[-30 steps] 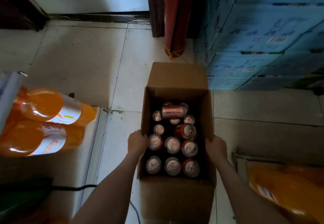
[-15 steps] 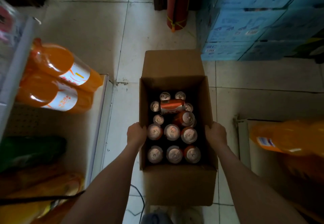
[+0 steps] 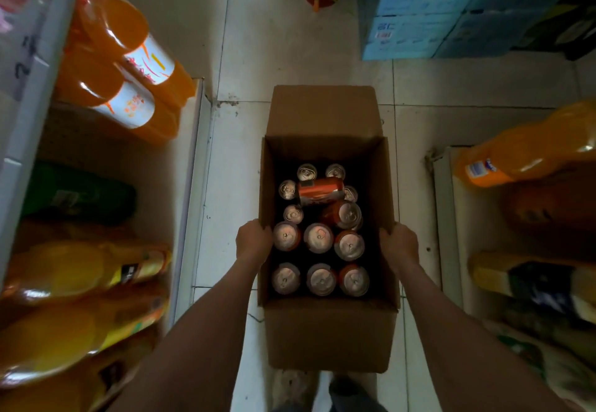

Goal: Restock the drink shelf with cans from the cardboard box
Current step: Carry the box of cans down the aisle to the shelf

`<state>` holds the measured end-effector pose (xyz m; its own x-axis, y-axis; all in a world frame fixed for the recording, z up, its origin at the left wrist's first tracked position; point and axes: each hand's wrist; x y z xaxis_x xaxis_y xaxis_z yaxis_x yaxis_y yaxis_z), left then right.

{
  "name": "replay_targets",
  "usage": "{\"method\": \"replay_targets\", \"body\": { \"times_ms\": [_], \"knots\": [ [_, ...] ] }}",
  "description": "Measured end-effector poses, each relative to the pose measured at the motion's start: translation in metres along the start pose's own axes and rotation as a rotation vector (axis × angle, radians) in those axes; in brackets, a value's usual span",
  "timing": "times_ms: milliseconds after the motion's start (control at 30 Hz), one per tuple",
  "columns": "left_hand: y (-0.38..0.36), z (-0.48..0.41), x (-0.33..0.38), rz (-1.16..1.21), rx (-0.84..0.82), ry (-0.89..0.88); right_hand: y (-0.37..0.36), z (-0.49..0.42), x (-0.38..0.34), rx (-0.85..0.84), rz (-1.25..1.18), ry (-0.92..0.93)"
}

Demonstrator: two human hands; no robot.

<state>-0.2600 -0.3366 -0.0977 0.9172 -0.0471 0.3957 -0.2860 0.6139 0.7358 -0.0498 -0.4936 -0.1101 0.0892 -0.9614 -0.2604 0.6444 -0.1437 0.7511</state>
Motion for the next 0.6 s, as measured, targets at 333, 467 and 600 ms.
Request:
{"method": "replay_targets", "body": {
  "times_ms": [333, 467, 600],
  "knots": [
    [-0.036, 0.103, -0.079, -0.024, 0.011, 0.022, -0.036, 0.08, 0.076, -0.02, 0.019, 0.057],
    [-0.053, 0.147, -0.104, -0.044, 0.014, -0.004, -0.048, 0.117, 0.117, -0.009, 0.021, 0.078],
    [-0.076, 0.193, -0.13, -0.052, 0.016, -0.021, -0.061, 0.155, 0.165, -0.013, 0.003, 0.042]
  ]
}}
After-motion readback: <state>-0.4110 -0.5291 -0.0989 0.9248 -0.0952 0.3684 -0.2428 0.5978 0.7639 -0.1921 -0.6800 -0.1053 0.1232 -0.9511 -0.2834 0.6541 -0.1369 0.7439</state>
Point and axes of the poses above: each hand's wrist, its own z-axis away from the middle knuckle, its own y-axis out of the back of the hand, x = y × z, and after that the axes turned 7 degrees about -y, right-handed
